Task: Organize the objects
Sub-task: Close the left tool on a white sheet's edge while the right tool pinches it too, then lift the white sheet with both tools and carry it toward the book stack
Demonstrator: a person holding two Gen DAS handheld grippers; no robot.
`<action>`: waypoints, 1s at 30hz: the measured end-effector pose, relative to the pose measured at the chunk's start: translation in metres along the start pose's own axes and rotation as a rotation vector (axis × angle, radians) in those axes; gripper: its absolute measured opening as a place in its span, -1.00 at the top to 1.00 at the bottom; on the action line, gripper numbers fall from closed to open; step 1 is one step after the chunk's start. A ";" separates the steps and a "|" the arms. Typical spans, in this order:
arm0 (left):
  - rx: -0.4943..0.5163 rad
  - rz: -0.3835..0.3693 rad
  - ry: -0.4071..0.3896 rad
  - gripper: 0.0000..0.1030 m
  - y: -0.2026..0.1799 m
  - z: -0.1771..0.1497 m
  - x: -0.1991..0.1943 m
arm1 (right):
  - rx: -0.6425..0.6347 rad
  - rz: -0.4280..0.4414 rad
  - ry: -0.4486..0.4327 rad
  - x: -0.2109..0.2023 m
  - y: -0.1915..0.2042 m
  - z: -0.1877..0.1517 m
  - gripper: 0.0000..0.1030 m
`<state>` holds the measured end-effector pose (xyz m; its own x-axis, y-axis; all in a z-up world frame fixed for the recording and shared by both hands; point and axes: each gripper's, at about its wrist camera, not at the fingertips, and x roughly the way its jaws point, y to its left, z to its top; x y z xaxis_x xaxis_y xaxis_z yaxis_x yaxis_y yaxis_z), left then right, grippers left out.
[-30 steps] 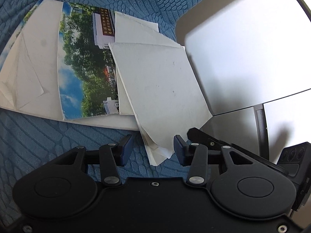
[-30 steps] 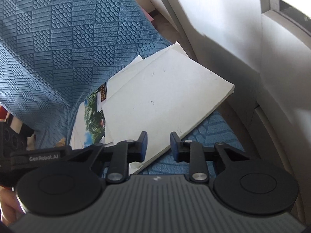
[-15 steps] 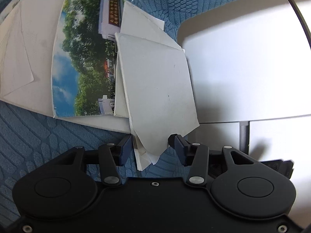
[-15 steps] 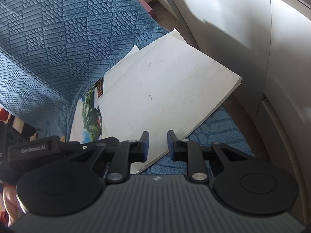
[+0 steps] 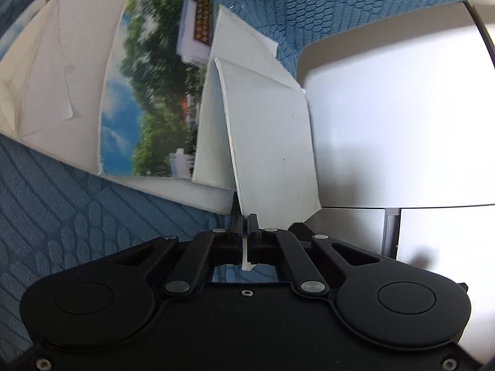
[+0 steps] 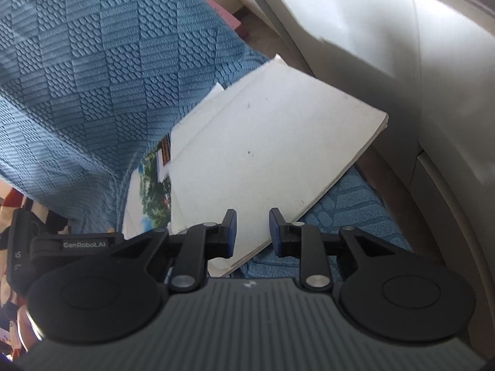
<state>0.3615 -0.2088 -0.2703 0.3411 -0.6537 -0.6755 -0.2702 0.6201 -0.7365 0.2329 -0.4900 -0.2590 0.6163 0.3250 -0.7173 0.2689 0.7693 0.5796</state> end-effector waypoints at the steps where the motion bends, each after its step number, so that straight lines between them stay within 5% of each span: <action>1: 0.017 0.001 -0.011 0.98 -0.005 -0.001 -0.003 | 0.018 0.002 -0.012 -0.005 -0.001 0.000 0.46; 5: 0.038 -0.018 -0.030 1.00 -0.019 -0.001 -0.012 | 0.173 0.049 -0.039 -0.020 -0.015 -0.008 -0.02; 16: 0.017 -0.088 -0.035 1.00 -0.031 -0.012 -0.030 | 0.560 0.231 -0.049 -0.011 -0.034 -0.021 -0.07; 18: -0.002 -0.096 -0.036 1.00 -0.031 -0.014 -0.034 | 0.616 0.224 -0.035 -0.006 -0.034 -0.023 -0.02; 20: -0.051 -0.116 -0.050 1.00 -0.028 -0.012 -0.038 | 0.658 0.250 -0.044 -0.004 -0.034 -0.025 0.44; 22: -0.073 -0.124 -0.074 0.98 -0.025 -0.011 -0.042 | 0.668 0.260 -0.064 -0.008 -0.031 -0.025 0.68; 28: -0.134 -0.147 -0.043 0.65 -0.018 -0.018 -0.044 | 0.594 0.260 -0.112 -0.036 -0.011 -0.011 0.92; 30: -0.154 -0.189 -0.034 0.31 -0.017 -0.021 -0.046 | 0.552 0.261 -0.120 -0.045 -0.002 -0.007 0.92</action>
<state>0.3318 -0.1985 -0.2278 0.4278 -0.7353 -0.5257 -0.3320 0.4132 -0.8480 0.1992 -0.5024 -0.2312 0.7834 0.3754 -0.4953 0.4216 0.2645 0.8674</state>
